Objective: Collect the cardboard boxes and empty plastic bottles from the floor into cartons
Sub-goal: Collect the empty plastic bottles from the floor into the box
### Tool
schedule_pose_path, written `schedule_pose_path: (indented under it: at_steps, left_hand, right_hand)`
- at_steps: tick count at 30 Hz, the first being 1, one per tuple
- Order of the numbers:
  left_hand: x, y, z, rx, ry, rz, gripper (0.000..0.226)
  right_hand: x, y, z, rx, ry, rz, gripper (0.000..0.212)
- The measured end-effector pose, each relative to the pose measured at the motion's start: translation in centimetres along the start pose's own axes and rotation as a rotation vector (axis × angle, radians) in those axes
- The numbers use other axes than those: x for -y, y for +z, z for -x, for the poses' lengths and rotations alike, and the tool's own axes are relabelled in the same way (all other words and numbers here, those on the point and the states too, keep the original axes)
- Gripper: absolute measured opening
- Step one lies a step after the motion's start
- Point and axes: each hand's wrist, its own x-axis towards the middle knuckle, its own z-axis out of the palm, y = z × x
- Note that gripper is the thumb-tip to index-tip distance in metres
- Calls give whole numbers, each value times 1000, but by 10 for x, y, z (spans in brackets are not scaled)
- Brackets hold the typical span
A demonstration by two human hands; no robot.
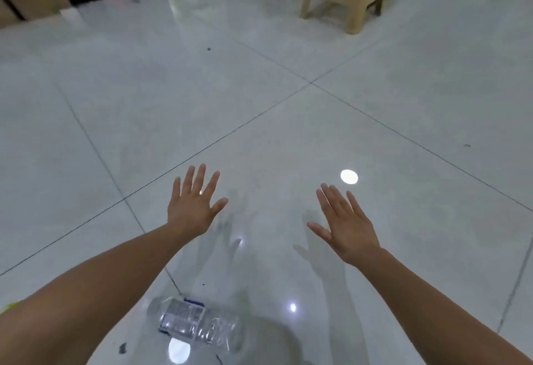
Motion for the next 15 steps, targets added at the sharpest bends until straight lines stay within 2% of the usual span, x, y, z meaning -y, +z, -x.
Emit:
schedule_pose_path:
  at_steps: [2,7,12,14,15]
  left_hand:
    - [31,16,22,44,-114,31,70]
    - [70,48,76,145,-305,97,72]
    - [74,74,99,242,-345,143,117]
    - [71,82,103,269,-344,136,114]
    - [69,85,104,277,-340,138,105]
  right_hand:
    - [26,10,-13,34,-84,14,84]
    - [98,36,-22,99,-348,-45,81]
    - [154,72,8,167,-526,-171,86]
    - [166,80,24,188,-576,-205,92]
    - [171,84,31,199,-597,-222,96]
